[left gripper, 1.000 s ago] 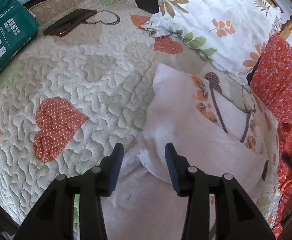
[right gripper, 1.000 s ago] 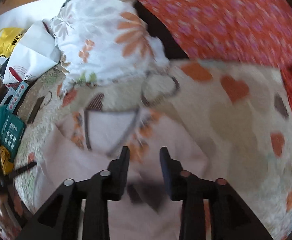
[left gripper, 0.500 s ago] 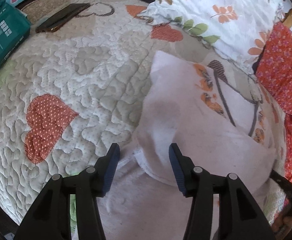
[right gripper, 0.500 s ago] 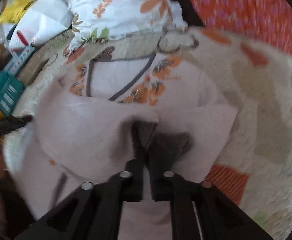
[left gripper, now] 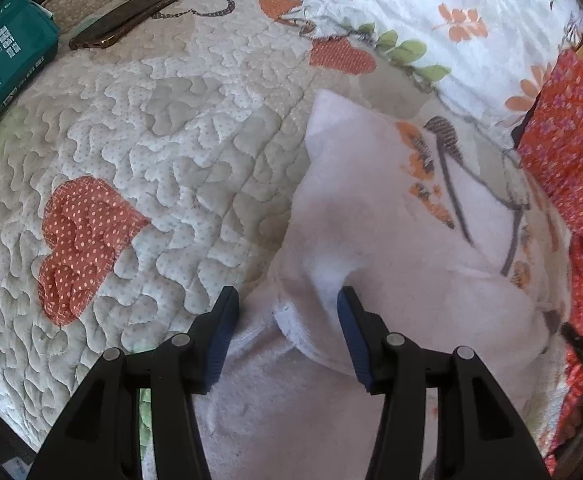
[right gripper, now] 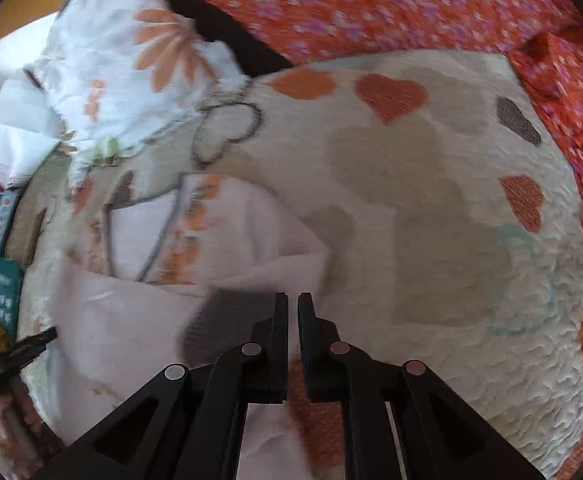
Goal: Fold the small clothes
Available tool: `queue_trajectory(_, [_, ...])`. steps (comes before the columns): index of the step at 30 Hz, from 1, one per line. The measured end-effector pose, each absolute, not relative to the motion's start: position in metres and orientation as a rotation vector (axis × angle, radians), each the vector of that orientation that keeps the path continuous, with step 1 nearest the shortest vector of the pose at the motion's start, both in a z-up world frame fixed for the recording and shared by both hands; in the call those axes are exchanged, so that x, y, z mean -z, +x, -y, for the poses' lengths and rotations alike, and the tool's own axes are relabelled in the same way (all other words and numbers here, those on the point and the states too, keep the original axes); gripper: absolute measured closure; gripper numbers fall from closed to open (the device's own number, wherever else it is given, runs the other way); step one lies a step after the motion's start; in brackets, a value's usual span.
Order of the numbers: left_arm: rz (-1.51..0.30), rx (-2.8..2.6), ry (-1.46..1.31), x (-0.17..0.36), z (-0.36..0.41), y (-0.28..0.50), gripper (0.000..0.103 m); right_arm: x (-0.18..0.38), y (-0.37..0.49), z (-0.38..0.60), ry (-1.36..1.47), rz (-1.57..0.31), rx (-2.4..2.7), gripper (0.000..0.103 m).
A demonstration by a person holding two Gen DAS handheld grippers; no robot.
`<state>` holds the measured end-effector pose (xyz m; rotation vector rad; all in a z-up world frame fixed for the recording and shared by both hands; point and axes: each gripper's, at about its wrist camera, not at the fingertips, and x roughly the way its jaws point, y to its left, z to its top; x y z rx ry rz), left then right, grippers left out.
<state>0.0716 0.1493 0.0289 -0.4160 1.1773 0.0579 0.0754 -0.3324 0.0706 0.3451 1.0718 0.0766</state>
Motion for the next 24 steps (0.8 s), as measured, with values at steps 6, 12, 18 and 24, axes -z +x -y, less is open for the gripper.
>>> queue_trajectory(6, [-1.045, -0.023, -0.477, -0.04, -0.168, 0.083, 0.02, -0.057, 0.056, 0.347, 0.506, -0.99, -0.209, 0.035])
queue_trajectory(12, [-1.083, 0.103, -0.466, -0.007, -0.168, 0.13, 0.015, -0.023, 0.069, 0.339, 0.612, -0.969, -0.268, 0.035])
queue_trajectory(18, [-1.066, 0.171, -0.42, -0.006, -0.142, 0.16, 0.007, -0.007, 0.093, 0.305, 0.576, -0.898, -0.268, 0.042])
queue_trajectory(24, [-1.117, 0.054, -0.213, -0.01, -0.12, 0.17, 0.073, -0.004, 0.109, 0.315, 0.634, -0.935, -0.22, 0.084])
